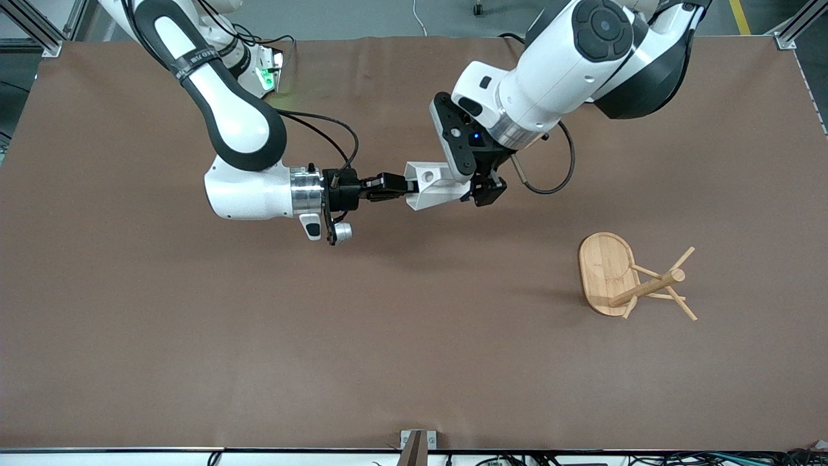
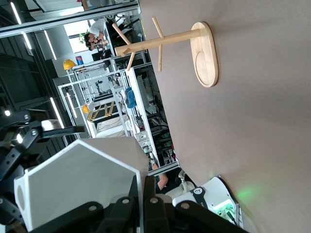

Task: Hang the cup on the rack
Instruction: 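Reach the left gripper to the cup held by the right gripper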

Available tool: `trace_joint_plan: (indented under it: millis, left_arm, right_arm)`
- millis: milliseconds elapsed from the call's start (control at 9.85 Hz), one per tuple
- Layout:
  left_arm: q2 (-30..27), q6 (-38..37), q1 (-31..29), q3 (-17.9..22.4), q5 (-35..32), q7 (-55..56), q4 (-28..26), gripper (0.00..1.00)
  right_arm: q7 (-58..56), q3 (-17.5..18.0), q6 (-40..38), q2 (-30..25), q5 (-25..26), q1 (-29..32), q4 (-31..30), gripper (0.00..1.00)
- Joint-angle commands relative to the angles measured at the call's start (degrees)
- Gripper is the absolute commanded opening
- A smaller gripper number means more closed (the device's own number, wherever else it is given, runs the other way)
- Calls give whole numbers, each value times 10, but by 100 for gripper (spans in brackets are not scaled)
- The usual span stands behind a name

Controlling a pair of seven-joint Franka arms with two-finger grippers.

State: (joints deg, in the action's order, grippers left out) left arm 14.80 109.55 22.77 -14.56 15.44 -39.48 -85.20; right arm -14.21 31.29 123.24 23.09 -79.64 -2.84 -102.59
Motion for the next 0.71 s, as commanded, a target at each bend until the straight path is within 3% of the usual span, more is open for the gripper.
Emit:
trace_joint_plan:
  millis: [0, 609]
  left_arm:
    - [8, 9, -1, 0, 9, -25, -19, 100]
    - [25, 19, 3, -6, 25, -27, -19, 100]
  right_arm:
    - [-12, 8, 7, -19, -17, 6, -14, 0]
    - [-10, 27, 27, -26, -17, 12, -13, 0]
